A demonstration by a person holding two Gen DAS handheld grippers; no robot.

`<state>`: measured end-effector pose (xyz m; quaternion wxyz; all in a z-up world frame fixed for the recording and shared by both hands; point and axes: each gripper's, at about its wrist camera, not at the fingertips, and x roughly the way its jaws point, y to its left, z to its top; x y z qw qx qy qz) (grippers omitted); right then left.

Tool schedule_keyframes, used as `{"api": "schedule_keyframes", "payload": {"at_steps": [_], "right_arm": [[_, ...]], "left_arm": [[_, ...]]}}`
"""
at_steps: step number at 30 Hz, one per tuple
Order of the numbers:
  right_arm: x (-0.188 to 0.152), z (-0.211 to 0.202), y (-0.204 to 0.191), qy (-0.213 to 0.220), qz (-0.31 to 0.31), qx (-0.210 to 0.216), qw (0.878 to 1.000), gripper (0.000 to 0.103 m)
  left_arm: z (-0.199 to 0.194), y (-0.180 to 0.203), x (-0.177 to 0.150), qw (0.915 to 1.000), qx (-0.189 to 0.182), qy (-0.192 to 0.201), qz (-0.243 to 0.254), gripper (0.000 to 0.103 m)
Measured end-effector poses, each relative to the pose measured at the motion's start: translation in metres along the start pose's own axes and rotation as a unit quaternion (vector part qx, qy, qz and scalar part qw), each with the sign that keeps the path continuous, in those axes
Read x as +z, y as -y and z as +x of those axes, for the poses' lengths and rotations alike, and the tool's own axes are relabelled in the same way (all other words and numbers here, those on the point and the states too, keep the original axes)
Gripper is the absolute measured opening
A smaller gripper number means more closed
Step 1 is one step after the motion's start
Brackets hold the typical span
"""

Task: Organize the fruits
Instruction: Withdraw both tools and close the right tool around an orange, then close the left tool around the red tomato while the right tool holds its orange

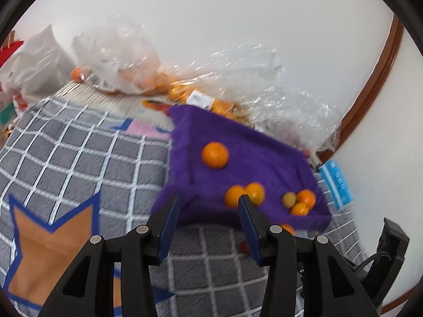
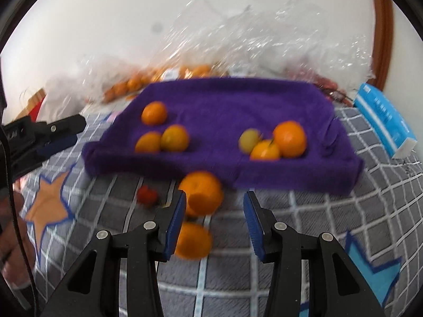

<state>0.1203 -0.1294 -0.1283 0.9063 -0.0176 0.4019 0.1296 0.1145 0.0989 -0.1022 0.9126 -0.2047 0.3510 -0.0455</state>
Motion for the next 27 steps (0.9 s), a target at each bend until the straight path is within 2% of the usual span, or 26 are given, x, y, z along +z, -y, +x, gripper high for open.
{"api": "schedule_keyframes", "payload": {"at_steps": [2, 6, 8, 9, 13, 21, 25, 27], "right_arm": [[-0.007, -0.001, -0.003, 0.001, 0.002, 0.025, 1.000, 0.045], [-0.018, -0.003, -0.014, -0.008, -0.022, 0.040, 0.999, 0.046], [-0.023, -0.006, -0.017, -0.008, -0.028, 0.039, 0.999, 0.041], [-0.025, -0.007, -0.018, -0.016, -0.031, 0.040, 0.999, 0.034], [-0.029, -0.006, -0.012, -0.025, -0.024, 0.044, 0.998, 0.034], [-0.030, -0.018, 0.039, -0.004, 0.018, 0.010, 1.000, 0.034], [-0.024, -0.022, 0.067, 0.008, 0.040, -0.027, 0.999, 0.034], [-0.021, -0.023, 0.076, 0.011, 0.043, -0.034, 0.998, 0.034]], "left_arm": [[0.002, 0.001, -0.010, 0.9999, 0.003, -0.013, 0.002, 0.044], [0.003, 0.010, -0.024, 0.9994, 0.011, -0.027, 0.017, 0.044], [0.006, 0.016, -0.028, 0.9988, 0.018, -0.035, 0.030, 0.044], [0.008, 0.019, -0.030, 0.9983, 0.022, -0.041, 0.034, 0.044], [0.016, 0.023, -0.038, 0.9974, 0.023, -0.059, 0.036, 0.044], [0.035, 0.055, -0.053, 0.9908, 0.035, -0.087, 0.098, 0.043], [0.047, 0.070, -0.052, 0.9891, 0.037, -0.088, 0.112, 0.043], [0.053, 0.074, -0.053, 0.9872, 0.046, -0.089, 0.124, 0.040]]}}
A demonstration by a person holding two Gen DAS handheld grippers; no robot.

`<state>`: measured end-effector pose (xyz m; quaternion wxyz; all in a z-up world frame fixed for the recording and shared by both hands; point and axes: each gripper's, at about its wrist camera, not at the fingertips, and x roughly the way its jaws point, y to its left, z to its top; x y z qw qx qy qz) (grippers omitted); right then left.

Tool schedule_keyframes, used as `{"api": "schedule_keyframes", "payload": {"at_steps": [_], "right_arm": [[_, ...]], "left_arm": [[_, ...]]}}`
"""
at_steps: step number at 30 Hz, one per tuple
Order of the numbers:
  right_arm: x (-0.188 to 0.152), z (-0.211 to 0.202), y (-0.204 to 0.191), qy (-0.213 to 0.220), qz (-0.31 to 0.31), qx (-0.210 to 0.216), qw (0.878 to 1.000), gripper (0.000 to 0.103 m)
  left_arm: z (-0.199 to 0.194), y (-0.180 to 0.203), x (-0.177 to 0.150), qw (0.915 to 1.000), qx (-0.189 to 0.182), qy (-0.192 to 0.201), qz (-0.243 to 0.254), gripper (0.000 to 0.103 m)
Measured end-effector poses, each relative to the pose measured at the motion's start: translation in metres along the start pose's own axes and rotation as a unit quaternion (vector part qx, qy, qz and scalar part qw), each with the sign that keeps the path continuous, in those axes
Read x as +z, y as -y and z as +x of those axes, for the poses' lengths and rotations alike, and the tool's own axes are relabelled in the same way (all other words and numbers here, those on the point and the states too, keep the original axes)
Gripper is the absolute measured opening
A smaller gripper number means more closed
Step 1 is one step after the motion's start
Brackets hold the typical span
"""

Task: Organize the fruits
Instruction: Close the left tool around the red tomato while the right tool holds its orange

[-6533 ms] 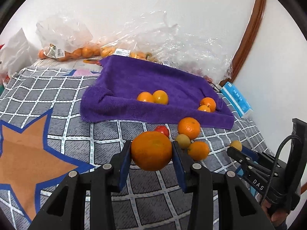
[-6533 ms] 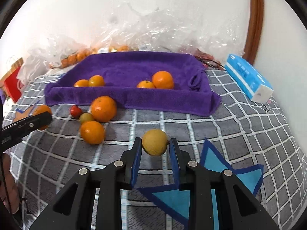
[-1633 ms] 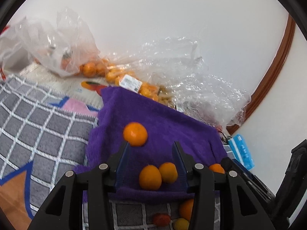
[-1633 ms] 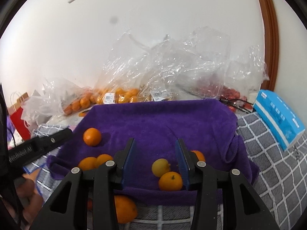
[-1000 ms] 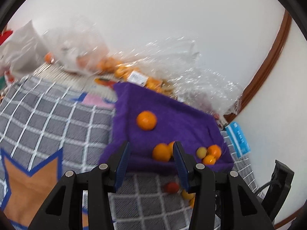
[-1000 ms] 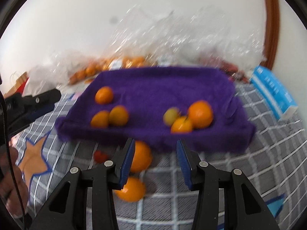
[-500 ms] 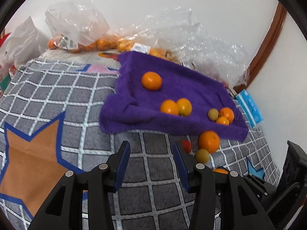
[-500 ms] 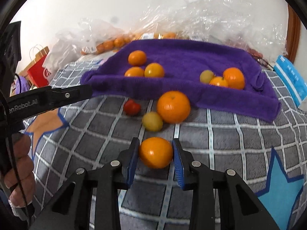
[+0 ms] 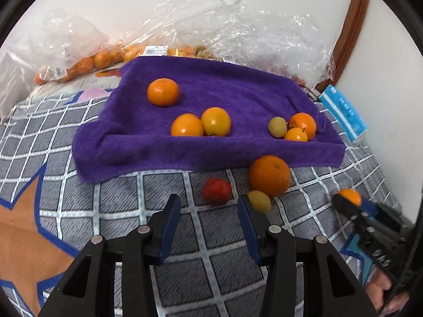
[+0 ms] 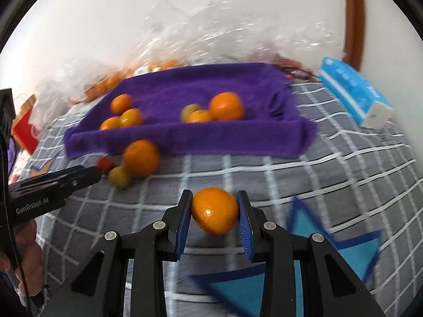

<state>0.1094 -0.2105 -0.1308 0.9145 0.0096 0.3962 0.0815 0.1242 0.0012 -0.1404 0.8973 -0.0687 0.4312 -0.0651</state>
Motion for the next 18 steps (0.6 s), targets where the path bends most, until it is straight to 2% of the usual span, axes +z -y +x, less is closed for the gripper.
{"api": "schedule_keyframes", "payload": {"at_steps": [5, 7, 11, 14, 18], "right_arm": [[0.003, -0.005, 0.005, 0.012, 0.002, 0.012, 1.000, 0.034], [0.006, -0.002, 0.004, 0.009, 0.005, 0.014, 1.000, 0.034], [0.014, 0.001, -0.004, 0.005, 0.006, 0.023, 1.000, 0.034], [0.020, 0.003, -0.010, 0.013, 0.010, 0.038, 0.999, 0.034], [0.009, 0.014, -0.020, 0.009, 0.011, 0.042, 0.999, 0.034]], "left_arm": [[0.009, 0.003, 0.005, 0.9999, -0.010, -0.002, -0.005, 0.032], [0.010, 0.005, 0.004, 1.0000, -0.002, 0.005, 0.007, 0.024], [0.004, 0.002, 0.002, 1.0000, 0.000, 0.007, 0.003, 0.024], [-0.006, -0.004, -0.002, 0.9997, 0.018, 0.017, 0.002, 0.024], [-0.016, -0.017, -0.011, 0.9991, 0.031, 0.027, -0.010, 0.024]]}}
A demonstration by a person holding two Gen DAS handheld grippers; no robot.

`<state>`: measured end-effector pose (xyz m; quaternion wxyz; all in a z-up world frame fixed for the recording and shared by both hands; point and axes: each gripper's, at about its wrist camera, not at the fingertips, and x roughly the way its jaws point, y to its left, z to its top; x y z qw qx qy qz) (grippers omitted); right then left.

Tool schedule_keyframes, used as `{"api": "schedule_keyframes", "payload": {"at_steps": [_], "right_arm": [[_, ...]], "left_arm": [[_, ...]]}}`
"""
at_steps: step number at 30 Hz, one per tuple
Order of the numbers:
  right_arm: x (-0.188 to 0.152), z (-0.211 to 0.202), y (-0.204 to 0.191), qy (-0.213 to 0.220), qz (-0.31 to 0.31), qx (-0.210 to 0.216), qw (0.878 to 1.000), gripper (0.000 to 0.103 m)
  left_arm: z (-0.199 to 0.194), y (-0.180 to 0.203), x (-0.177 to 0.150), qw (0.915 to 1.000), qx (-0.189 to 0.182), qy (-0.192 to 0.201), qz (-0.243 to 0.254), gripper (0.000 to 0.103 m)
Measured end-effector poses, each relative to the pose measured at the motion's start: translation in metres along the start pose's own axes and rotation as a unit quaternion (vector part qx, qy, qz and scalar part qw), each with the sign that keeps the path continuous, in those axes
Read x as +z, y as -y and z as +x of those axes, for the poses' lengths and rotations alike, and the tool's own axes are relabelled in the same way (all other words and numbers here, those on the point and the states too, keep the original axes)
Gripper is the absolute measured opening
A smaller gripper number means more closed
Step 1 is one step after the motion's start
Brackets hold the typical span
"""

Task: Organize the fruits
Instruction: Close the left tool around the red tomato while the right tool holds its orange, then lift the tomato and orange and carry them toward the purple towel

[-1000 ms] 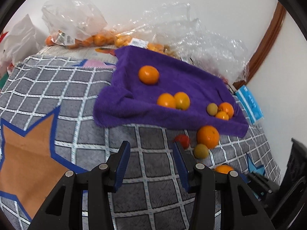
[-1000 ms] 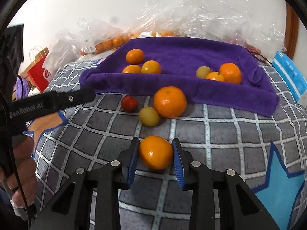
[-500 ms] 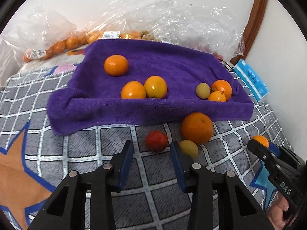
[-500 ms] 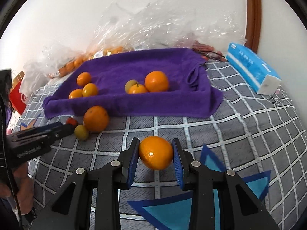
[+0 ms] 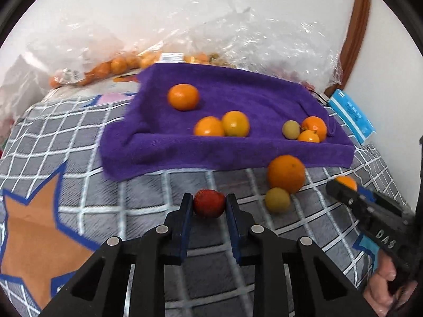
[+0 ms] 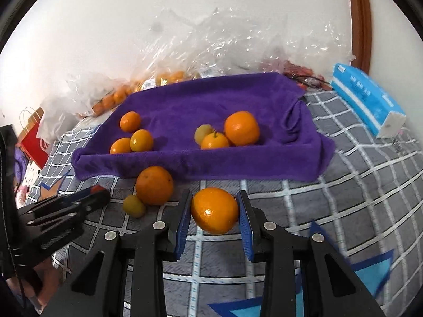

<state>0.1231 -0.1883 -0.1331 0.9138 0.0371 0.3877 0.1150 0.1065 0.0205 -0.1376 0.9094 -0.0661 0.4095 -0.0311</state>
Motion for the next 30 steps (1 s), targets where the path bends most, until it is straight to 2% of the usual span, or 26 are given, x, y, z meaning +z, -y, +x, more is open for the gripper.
{"api": "schedule_keyframes", "payload": {"at_steps": [1, 3, 7, 9, 13, 24, 30], "right_arm": [[-0.001, 0.001, -0.003, -0.006, -0.006, -0.007, 1.000, 0.034], [0.000, -0.004, -0.007, 0.012, -0.016, -0.007, 1.000, 0.034], [-0.002, -0.008, -0.008, 0.022, -0.016, -0.001, 1.000, 0.034], [-0.001, -0.010, -0.001, 0.028, -0.001, 0.010, 1.000, 0.034], [-0.001, -0.013, 0.004, 0.034, 0.010, 0.014, 0.999, 0.034], [-0.005, -0.029, -0.020, 0.074, -0.050, 0.025, 0.996, 0.034], [-0.004, -0.027, -0.015, 0.069, -0.037, 0.024, 0.997, 0.034]], "left_arm": [[0.000, -0.004, -0.003, 1.0000, 0.004, 0.003, -0.005, 0.024], [0.003, -0.014, -0.004, 0.9994, -0.017, -0.005, -0.029, 0.024], [-0.002, -0.031, -0.004, 0.9959, -0.053, 0.015, -0.071, 0.024], [-0.006, -0.034, -0.005, 0.9947, -0.058, 0.027, -0.081, 0.024], [-0.007, -0.028, -0.004, 0.9947, -0.059, 0.036, -0.077, 0.024], [-0.020, -0.028, -0.005, 0.9927, -0.065, 0.071, -0.073, 0.024], [-0.023, -0.029, -0.006, 0.9919, -0.067, 0.078, -0.074, 0.024]]}}
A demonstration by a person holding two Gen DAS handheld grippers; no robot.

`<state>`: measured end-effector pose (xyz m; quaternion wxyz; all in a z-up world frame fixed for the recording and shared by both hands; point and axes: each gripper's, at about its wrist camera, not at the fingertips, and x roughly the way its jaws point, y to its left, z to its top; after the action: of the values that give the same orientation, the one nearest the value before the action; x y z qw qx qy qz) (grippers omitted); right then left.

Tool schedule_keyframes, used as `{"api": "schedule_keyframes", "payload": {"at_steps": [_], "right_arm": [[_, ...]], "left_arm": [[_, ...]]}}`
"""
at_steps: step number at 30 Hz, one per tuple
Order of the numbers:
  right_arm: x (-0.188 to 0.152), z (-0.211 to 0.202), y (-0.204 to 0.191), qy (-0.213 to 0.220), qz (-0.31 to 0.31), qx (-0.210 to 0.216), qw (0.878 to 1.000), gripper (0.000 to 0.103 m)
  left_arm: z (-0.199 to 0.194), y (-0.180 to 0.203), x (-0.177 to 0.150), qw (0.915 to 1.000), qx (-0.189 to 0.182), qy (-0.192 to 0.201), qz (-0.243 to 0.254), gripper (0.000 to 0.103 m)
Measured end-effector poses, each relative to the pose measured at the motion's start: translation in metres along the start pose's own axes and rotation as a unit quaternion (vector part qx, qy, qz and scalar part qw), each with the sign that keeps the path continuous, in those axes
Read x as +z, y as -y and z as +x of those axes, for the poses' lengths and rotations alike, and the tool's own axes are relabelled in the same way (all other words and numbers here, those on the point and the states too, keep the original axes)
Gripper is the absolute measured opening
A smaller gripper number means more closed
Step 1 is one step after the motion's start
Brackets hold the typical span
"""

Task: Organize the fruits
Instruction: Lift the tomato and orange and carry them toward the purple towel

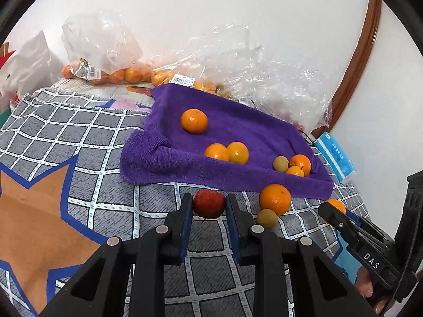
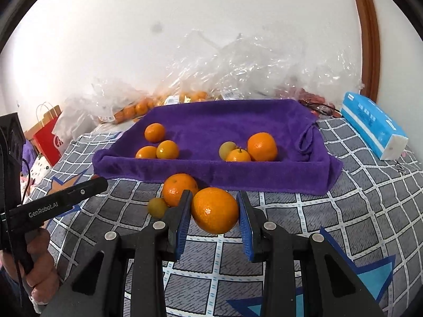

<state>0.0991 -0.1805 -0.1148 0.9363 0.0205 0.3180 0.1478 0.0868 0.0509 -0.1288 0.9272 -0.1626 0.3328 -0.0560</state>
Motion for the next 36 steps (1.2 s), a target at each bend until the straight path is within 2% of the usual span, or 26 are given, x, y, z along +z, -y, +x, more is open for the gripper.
{"api": "schedule_keyframes", "payload": {"at_steps": [8, 12, 21, 27, 31, 36], "right_arm": [[0.001, 0.001, 0.000, -0.003, 0.004, -0.004, 1.000, 0.034], [0.001, 0.001, 0.002, -0.001, 0.007, 0.012, 1.000, 0.034], [0.006, -0.011, -0.001, 0.005, 0.019, 0.013, 1.000, 0.034], [0.024, -0.021, -0.005, 0.006, 0.018, 0.016, 1.000, 0.034], [0.037, -0.025, -0.006, 0.011, 0.019, 0.011, 1.000, 0.034], [0.048, -0.025, -0.005, 0.018, 0.023, 0.002, 1.000, 0.034]], "left_arm": [[-0.001, 0.000, 0.000, 1.0000, -0.001, 0.005, 0.000, 0.024], [0.001, -0.001, 0.000, 0.9998, -0.016, -0.004, -0.007, 0.024], [-0.006, -0.001, 0.001, 0.9998, -0.014, 0.000, -0.014, 0.024], [-0.025, 0.007, 0.014, 0.9997, -0.022, 0.011, -0.006, 0.024], [-0.031, 0.011, 0.027, 0.9998, -0.005, 0.015, 0.010, 0.024], [-0.033, 0.009, 0.045, 0.9997, 0.007, 0.022, 0.004, 0.024]]}}
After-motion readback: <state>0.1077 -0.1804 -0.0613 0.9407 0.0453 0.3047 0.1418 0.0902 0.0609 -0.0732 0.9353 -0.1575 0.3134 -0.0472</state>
